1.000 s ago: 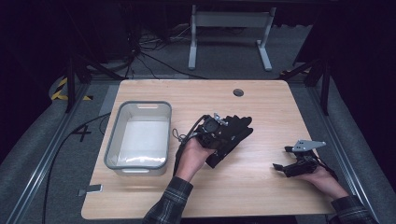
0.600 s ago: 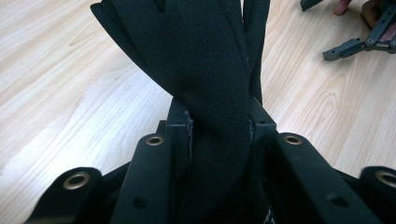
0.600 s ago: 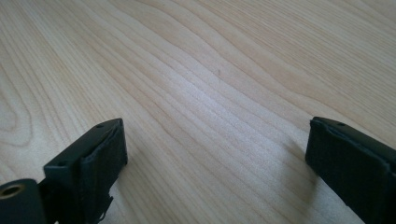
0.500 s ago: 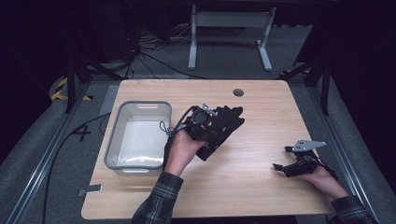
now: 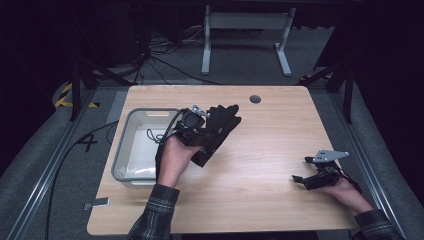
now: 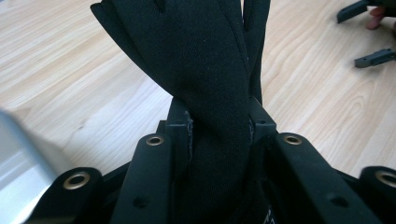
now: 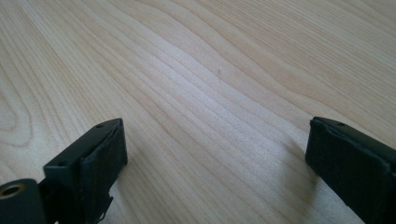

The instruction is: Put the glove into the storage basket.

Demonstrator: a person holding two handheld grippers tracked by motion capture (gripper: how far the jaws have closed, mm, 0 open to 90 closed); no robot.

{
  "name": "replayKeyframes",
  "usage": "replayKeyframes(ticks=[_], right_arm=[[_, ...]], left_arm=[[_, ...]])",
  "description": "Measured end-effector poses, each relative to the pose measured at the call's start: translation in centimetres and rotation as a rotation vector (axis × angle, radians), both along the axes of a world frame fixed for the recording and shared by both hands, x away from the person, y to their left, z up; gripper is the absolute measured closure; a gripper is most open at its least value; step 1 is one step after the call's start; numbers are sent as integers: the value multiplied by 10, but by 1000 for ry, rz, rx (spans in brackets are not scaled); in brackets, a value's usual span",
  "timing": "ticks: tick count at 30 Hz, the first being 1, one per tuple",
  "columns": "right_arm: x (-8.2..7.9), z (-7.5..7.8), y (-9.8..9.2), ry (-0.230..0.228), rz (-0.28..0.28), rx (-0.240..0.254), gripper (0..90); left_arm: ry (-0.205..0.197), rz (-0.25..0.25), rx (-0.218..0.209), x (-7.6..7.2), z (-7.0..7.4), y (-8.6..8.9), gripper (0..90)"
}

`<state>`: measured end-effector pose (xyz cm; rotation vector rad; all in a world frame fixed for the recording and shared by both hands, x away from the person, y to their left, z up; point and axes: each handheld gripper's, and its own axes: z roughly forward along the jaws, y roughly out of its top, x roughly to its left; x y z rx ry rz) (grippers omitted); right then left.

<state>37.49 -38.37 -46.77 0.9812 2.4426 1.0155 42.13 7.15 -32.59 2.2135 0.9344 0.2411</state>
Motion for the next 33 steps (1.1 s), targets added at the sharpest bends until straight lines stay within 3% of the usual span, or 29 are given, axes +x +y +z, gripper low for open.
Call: replayKeyframes(ticks=[5,21,33], right_arm=[[0,0,0,0,0,0,59],[0,0,0,0,0,0,59],[0,0,0,0,0,0,59]], left_arm=[[-6,36,-7,-1,1,15,703],[-17,206,-21,-11,2,86,702],[2,301,-21,-12,-12,121,702]])
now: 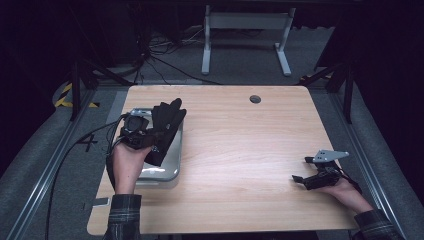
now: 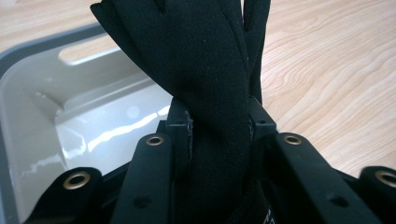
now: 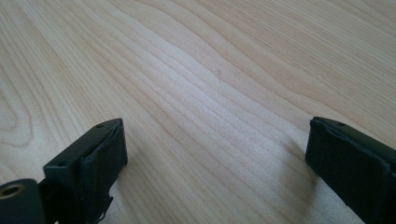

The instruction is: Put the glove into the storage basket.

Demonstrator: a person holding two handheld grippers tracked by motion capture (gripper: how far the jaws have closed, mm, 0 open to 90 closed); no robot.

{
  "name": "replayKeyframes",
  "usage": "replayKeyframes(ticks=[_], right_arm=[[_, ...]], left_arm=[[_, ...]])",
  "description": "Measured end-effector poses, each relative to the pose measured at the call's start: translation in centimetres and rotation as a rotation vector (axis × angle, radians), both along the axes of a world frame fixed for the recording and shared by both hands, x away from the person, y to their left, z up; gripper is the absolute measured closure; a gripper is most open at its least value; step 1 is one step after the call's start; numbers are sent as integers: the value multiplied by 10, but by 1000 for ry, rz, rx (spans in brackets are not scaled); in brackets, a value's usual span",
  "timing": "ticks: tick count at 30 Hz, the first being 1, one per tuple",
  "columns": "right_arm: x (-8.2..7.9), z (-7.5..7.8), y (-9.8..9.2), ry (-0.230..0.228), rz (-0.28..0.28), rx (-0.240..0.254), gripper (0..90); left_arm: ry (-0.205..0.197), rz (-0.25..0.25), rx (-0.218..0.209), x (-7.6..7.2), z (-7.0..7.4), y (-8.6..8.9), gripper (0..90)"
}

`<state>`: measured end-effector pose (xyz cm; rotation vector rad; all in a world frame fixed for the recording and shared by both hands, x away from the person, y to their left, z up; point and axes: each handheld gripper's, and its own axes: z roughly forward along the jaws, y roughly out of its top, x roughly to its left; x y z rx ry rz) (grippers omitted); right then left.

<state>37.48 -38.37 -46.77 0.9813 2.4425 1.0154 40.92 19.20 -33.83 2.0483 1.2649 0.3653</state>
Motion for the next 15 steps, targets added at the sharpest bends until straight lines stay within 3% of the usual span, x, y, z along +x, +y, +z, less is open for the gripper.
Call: replayKeyframes(ticks=[15], right_arm=[[0,0,0,0,0,0,59]], left_arm=[[87,32,26,14,-37,9,702]])
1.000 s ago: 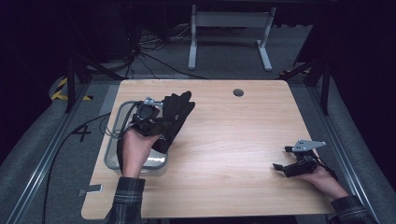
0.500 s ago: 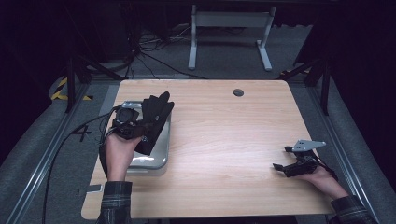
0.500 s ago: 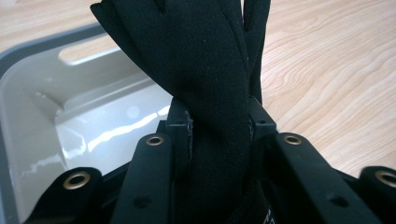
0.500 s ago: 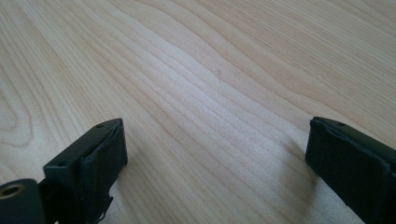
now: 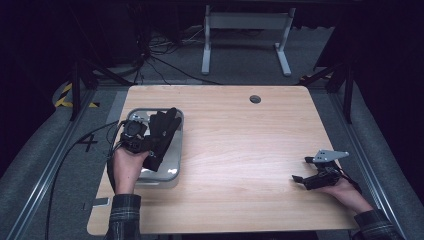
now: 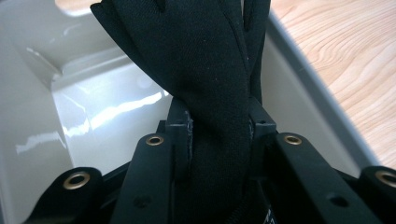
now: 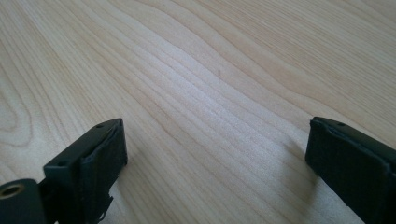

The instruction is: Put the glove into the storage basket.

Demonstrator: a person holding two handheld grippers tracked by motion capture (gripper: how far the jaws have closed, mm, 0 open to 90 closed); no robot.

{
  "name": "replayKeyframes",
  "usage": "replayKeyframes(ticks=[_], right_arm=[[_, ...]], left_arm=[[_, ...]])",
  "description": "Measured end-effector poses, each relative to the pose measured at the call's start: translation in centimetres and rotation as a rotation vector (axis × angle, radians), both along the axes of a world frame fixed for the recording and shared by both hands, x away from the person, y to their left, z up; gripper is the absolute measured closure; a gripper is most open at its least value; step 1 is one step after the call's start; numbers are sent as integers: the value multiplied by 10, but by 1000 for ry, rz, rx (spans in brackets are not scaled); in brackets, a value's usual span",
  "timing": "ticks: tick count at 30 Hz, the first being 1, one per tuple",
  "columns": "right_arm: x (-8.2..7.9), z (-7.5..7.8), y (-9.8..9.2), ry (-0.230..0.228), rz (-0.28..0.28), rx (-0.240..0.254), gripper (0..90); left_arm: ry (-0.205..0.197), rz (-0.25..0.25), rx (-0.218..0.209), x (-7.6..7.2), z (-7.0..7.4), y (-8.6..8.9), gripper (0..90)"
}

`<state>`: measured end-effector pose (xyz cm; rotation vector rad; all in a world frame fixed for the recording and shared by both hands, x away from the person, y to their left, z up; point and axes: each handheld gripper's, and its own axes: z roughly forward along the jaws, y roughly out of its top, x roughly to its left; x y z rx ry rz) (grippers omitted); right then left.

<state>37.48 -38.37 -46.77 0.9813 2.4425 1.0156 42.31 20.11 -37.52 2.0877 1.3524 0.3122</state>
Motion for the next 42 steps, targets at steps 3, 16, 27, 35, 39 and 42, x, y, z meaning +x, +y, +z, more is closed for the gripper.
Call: replayKeyframes(ticks=[3,16,27,35,39,42], right_arm=[[0,0,0,0,0,0,59],[0,0,0,0,0,0,59],[0,0,0,2,-1,0,58],[0,0,0,3,-1,0,58],[0,0,0,3,-2,1,58],[0,0,0,3,-1,1,58]], left_arm=[[23,-2,4,4,-7,0,702],[101,4,40,20,-30,0,694],[126,35,69,24,-39,4,538],[70,76,60,22,-34,10,291],[43,84,60,21,-26,10,196],[19,72,45,19,-20,8,175]])
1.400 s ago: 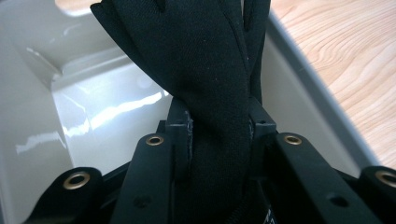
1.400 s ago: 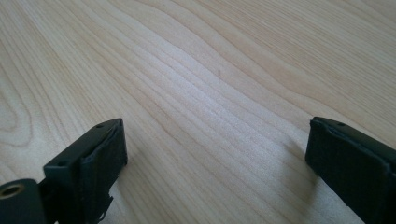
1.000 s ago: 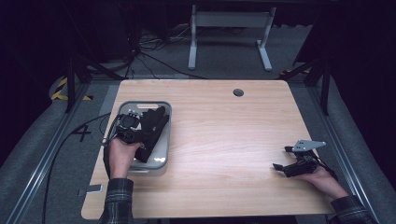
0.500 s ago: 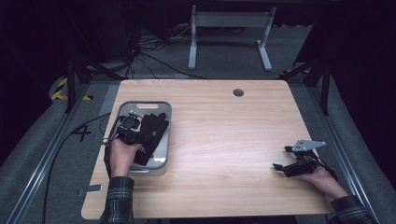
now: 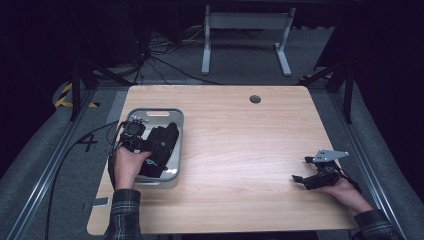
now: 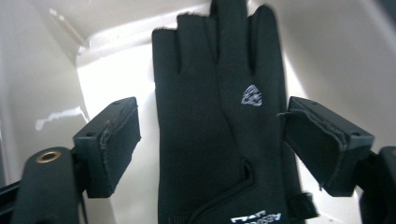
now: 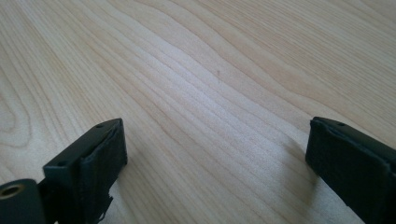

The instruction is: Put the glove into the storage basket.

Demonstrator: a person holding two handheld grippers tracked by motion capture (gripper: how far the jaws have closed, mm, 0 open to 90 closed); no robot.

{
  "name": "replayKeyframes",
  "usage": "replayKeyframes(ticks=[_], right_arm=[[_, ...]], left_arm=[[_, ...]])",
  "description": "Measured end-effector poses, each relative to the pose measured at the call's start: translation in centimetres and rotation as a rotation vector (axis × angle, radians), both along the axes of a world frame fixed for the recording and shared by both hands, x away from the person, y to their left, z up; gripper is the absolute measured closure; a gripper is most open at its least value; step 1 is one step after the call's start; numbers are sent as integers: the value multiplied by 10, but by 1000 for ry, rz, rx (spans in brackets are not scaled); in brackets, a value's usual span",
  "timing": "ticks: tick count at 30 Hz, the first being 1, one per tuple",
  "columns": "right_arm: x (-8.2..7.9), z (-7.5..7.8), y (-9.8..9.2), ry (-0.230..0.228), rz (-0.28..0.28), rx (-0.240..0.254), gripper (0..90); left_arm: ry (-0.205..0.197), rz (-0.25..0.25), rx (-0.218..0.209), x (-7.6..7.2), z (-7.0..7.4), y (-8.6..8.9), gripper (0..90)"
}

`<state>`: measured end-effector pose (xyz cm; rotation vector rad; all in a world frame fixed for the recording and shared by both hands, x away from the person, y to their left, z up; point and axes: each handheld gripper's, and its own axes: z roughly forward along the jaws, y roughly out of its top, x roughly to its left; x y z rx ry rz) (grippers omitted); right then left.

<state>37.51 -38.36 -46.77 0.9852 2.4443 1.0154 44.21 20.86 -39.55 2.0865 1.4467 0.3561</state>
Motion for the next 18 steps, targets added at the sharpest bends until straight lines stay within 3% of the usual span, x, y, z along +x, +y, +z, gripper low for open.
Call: replayKeyframes(ticks=[13,18], right_arm=[[0,0,0,1,-2,1,58],[0,0,0,0,-2,0,58]], left_arm=[[-86,-93,-83,-2,29,-28,146],[-97,-126,-89,-4,34,-39,145]])
